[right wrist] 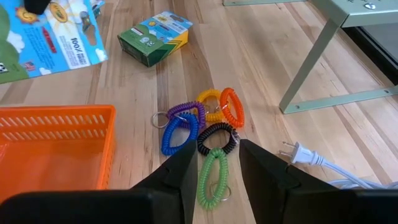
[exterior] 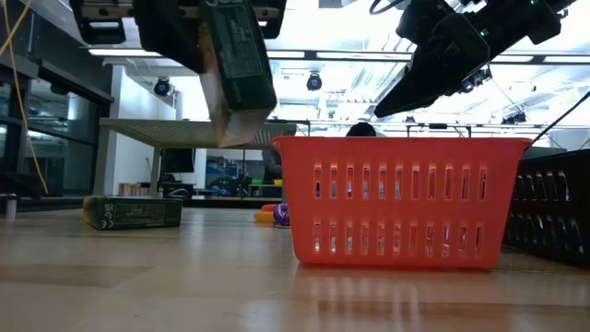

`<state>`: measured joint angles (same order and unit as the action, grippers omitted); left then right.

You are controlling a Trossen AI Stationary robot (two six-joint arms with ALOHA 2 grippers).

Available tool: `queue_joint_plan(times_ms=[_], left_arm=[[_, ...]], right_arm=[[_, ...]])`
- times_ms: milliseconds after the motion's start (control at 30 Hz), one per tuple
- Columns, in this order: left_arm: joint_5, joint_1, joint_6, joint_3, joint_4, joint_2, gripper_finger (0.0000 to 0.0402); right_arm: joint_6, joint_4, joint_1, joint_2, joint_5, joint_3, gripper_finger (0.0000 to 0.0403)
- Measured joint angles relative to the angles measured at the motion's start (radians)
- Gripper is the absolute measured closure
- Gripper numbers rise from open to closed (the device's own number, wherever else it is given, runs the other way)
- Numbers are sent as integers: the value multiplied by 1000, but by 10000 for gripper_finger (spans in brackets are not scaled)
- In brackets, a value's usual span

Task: Pick & Place Office Desk Supplies
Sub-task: Put the right crayon box into the orange basket

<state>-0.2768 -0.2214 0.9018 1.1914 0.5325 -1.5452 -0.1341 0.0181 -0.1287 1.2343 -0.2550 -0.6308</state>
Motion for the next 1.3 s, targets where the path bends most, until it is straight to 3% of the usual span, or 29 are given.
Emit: queue_joint_plan(times_ms=[300, 500, 767, 1300], left_arm=[[6, 6, -3, 93, 29, -3, 283], [22, 16, 101, 114, 38, -27, 283], [14, 24, 192, 184, 78, -121, 283], [-5, 25, 324, 491, 275, -383, 283]], right_arm=[[0, 0, 0, 0, 0, 0, 295], [0, 0, 0, 0, 0, 0, 295], [0, 0, 0, 0, 0, 0, 295], [0, -1, 0, 0, 0, 0, 295]])
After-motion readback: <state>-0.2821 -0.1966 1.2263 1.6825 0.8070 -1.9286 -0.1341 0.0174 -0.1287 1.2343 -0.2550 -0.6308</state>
